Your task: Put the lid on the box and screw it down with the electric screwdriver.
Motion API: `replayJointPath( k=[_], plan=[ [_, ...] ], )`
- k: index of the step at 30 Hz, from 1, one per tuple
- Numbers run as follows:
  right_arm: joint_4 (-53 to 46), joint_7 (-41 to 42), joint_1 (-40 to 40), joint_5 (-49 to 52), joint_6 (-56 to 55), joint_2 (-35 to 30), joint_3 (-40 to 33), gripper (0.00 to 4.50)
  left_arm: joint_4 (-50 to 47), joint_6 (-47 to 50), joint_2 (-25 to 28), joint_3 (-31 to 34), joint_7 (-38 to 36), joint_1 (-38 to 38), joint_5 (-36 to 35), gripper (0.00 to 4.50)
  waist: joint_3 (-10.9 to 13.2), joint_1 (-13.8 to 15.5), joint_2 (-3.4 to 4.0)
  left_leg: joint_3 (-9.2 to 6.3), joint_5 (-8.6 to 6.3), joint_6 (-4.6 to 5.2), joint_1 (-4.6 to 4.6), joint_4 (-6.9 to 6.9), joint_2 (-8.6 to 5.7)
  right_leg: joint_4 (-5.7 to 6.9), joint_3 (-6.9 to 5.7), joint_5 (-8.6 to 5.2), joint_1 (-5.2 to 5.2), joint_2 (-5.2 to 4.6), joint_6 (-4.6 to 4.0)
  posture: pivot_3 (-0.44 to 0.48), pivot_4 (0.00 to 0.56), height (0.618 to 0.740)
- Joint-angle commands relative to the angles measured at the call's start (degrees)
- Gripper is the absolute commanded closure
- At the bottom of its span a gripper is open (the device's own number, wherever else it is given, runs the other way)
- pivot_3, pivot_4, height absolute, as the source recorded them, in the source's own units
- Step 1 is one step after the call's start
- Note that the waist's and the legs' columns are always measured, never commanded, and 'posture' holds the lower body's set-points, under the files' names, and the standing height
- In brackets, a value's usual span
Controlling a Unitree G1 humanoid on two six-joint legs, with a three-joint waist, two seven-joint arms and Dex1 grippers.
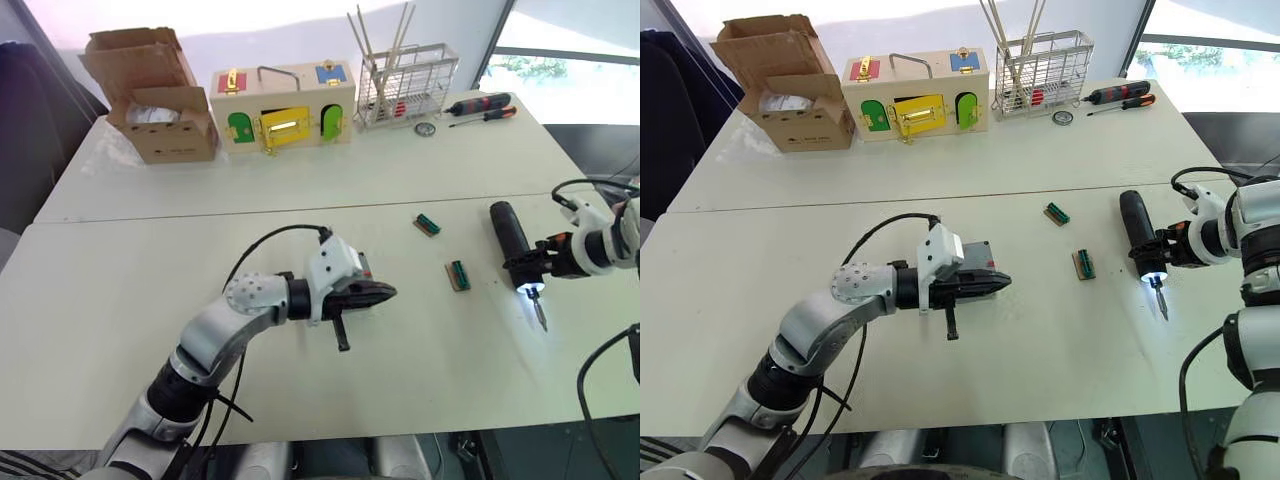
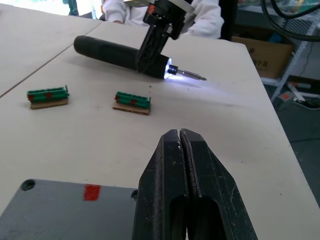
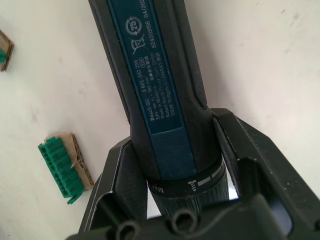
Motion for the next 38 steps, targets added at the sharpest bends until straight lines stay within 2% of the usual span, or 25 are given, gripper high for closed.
replayJointPath(
  k=[1, 3, 4, 7, 11, 13, 14, 16, 18, 19, 22, 25, 30, 33, 38],
  plan=[
    [1.88, 0.61, -1.53, -3.51, -3.55, 0.30, -0.59, 0.92, -0.85, -0.79, -0.45, 3.40, 3.25, -0.07, 0.97, 4.50, -0.01, 0.02, -0.03, 0.00, 0.00, 0.00, 0.00, 0.00, 0.00, 0.01, 0.00, 0.00, 0.00, 0.00, 0.00, 0.000, 0.150, 0.734],
    [1.84, 1.42, -1.10, -4.54, -4.80, 0.63, -0.94, 0.17, 0.02, -1.15, -0.63, 5.08, 4.75, -0.48, 1.36, 4.50, -0.01, 0.05, -0.04, -0.03, 0.02, -0.03, 0.02, 0.01, -0.01, 0.02, -0.01, 0.00, 0.03, 0.00, 0.00, 0.000, 0.150, 0.734],
    [1.85, 0.89, -0.94, -5.02, -5.55, 0.78, -1.57, 0.01, 0.04, -1.39, -0.66, 6.14, 4.98, -0.70, 0.98, 4.50, -0.01, 0.05, -0.04, -0.03, 0.02, -0.04, 0.03, 0.01, -0.02, 0.02, -0.02, 0.00, 0.04, 0.01, 0.01, 0.000, 0.150, 0.734],
    [1.57, 0.14, -0.66, -6.05, -7.23, 1.09, -3.14, 0.01, 0.49, -1.68, -1.24, 9.42, 6.36, -1.51, 0.21, 4.50, -0.01, 0.08, -0.04, -0.04, 0.02, -0.04, 0.05, 0.01, -0.03, 0.02, -0.02, 0.01, 0.06, 0.01, 0.01, 0.000, 0.150, 0.734],
    [-4.13, -6.02, 0.23, -6.42, -18.19, -0.49, -9.84, 0.01, 1.53, -1.10, 0.07, 18.55, 8.80, -2.69, -2.42, 4.50, 0.00, 0.02, -0.03, -0.06, 0.02, -0.05, 0.04, 0.00, -0.03, 0.01, -0.02, 0.01, 0.05, 0.00, 0.01, 0.000, 0.150, 0.734],
    [-19.01, -7.04, 7.03, 2.35, -26.02, 1.83, -24.41, 0.01, 1.78, 1.21, -0.04, 28.17, 13.49, -2.81, -6.90, 4.50, 0.02, -0.03, -0.06, -0.06, 0.03, -0.07, 0.04, -0.03, -0.02, 0.03, -0.03, 0.01, 0.01, 0.01, 0.01, 0.000, 0.150, 0.734],
    [-25.09, -7.56, 10.21, 5.66, -28.05, 3.39, -30.00, 0.01, 1.81, 1.97, 0.03, 31.04, 15.02, -2.69, -8.29, 4.50, 0.04, -0.21, -0.09, -0.09, 0.03, -0.07, 0.03, -0.05, 0.03, 0.03, -0.05, 0.01, -0.02, 0.03, 0.01, 0.000, 0.150, 0.734],
    [-39.42, -8.28, 19.37, 15.99, -24.00, 9.38, -42.70, 0.01, 0.10, 4.96, 1.61, 33.86, 14.74, -0.36, -11.69, 4.50, 0.02, -0.25, -0.13, -0.14, 0.03, -0.08, 0.04, -0.13, 0.10, 0.07, -0.10, 0.01, -0.06, 0.11, 0.03, 0.000, 0.150, 0.734],
    [-52.32, -10.43, 29.42, 21.63, -25.19, 16.40, -49.71, 0.01, -1.60, 7.73, 4.14, 34.85, 13.74, 3.18, -13.43, 4.50, -0.10, 0.12, -0.31, -0.30, 0.03, -0.08, 0.06, -0.12, 0.15, 0.14, -0.24, 0.01, -0.01, 0.15, 0.04, 0.000, 0.150, 0.734],
    [-57.72, -11.36, 33.84, 23.74, -24.55, 18.80, -50.97, 0.01, -2.58, 9.10, 5.46, 35.04, 13.04, 5.26, -14.55, 4.50, -0.10, 0.34, -0.32, -0.38, 0.03, -0.09, 0.08, -0.13, 0.18, 0.23, -0.28, 0.00, 0.01, 0.16, 0.04, 0.000, 0.150, 0.734],
    [-70.07, -12.50, 45.88, 29.62, -21.42, 23.28, -52.18, 0.01, -6.42, 12.86, 8.97, 35.56, 10.85, 12.84, -18.43, 4.50, -0.09, 1.38, -0.30, -0.33, 0.08, -0.17, 0.06, 0.04, 0.02, 0.50, -0.11, 0.00, 0.04, 0.02, 0.03, 0.000, 0.150, 0.734],
    [-77.80, -11.64, 57.09, 34.58, -18.69, 24.64, -51.19, 0.01, -11.94, 15.67, 11.65, 35.60, 9.28, 21.75, -22.25, 4.50, -0.09, 1.42, -0.30, -0.26, -0.11, 0.16, 0.14, 0.10, -0.11, 0.47, 0.04, 0.00, 0.09, -0.08, 0.01, 0.000, 0.150, 0.734],
    [-81.28, -4.70, 72.25, 31.45, -20.90, 19.89, -46.13, 0.01, -16.80, 16.62, 13.40, 34.59, 7.97, 32.15, -25.67, 4.50, -0.11, 1.35, -0.30, -0.24, -0.16, 0.23, 0.53, -0.05, 0.03, 0.40, 0.02, -0.03, 0.39, 0.02, -0.03, 0.000, 0.150, 0.734],
    [-80.22, -2.52, 76.28, 29.94, -23.77, 18.64, -44.65, 0.01, -16.58, 15.78, 13.02, 33.45, 8.57, 34.67, -25.26, 4.50, -0.12, 1.31, -0.32, -0.21, -0.16, 0.23, 0.54, -0.07, 0.06, 0.31, 0.02, -0.03, 0.42, 0.04, -0.03, 0.000, 0.150, 0.734],
    [-76.63, -2.73, 75.03, 28.65, -26.01, 18.20, -42.72, 0.01, -16.28, 16.11, 11.76, 32.39, 9.83, 35.46, -27.06, 4.50, -0.12, 1.35, -0.33, -0.21, -0.18, 0.27, 0.63, -0.06, 0.08, 0.09, -0.03, -0.08, 0.66, 0.05, -0.13, 0.000, 0.150, 0.734]
  ],
)
